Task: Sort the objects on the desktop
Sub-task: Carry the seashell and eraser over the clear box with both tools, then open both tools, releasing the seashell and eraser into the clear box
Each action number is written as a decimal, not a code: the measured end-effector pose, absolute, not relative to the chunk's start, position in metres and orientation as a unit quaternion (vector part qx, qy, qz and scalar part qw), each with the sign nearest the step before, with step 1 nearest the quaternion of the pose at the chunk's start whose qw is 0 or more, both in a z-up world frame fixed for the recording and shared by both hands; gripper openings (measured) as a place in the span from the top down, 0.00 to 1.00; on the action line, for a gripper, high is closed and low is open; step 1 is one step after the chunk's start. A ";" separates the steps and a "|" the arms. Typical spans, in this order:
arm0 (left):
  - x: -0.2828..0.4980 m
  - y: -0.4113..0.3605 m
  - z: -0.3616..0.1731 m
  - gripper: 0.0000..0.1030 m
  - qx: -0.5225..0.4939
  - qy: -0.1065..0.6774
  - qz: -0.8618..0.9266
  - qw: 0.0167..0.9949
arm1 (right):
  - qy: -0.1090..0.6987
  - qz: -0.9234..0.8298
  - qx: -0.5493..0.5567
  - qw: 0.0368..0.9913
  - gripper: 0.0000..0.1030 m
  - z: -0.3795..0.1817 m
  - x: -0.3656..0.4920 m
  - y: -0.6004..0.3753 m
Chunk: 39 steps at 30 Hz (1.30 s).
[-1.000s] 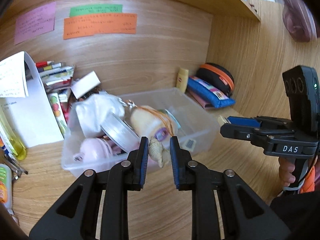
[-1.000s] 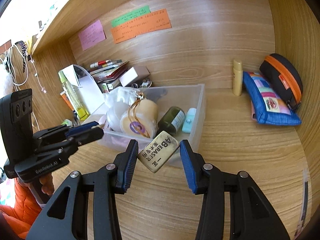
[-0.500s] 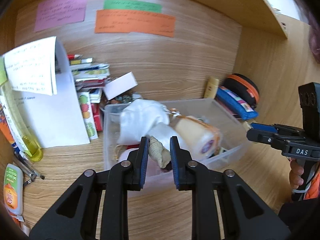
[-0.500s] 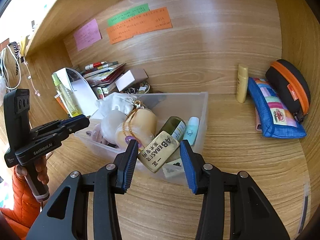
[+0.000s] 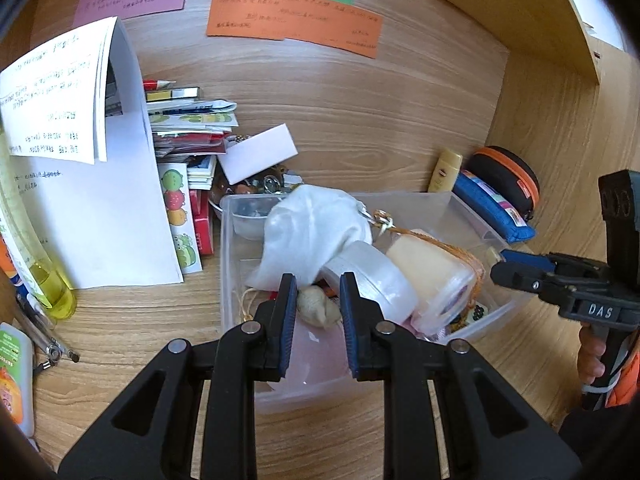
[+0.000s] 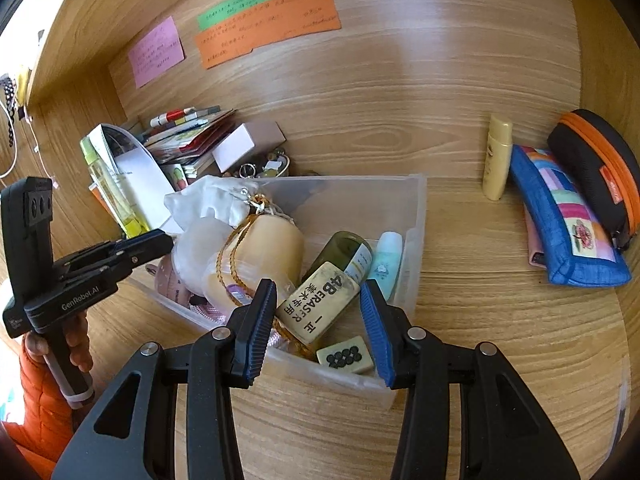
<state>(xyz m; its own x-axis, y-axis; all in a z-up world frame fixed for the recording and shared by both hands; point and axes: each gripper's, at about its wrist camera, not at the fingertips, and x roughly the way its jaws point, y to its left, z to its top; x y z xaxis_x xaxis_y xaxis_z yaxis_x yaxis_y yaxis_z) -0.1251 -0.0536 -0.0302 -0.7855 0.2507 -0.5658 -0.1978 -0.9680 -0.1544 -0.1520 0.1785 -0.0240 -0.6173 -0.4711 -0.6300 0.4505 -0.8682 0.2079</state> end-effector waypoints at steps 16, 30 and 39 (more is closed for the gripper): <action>-0.123 -0.049 -0.039 0.59 -0.313 -0.013 0.945 0.096 | 0.037 -0.912 0.324 0.248 0.41 -0.027 -0.140 0.161; -0.103 -0.045 -0.029 0.38 -0.290 -0.005 0.952 0.094 | 0.013 -0.924 0.313 0.217 0.25 -0.015 -0.126 0.178; -0.080 -0.040 -0.021 0.09 -0.274 0.005 0.959 0.079 | 0.007 -0.927 0.316 0.204 0.18 -0.009 -0.109 0.184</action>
<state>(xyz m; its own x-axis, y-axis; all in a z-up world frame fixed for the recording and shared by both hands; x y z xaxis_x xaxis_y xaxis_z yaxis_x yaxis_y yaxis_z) -0.0804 -0.0396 -0.0206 -0.8376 0.1488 -0.5257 -0.1542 -0.9875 -0.0339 -0.1090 0.1837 -0.0095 -0.7176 -0.3725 -0.5885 0.3819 -0.9170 0.1148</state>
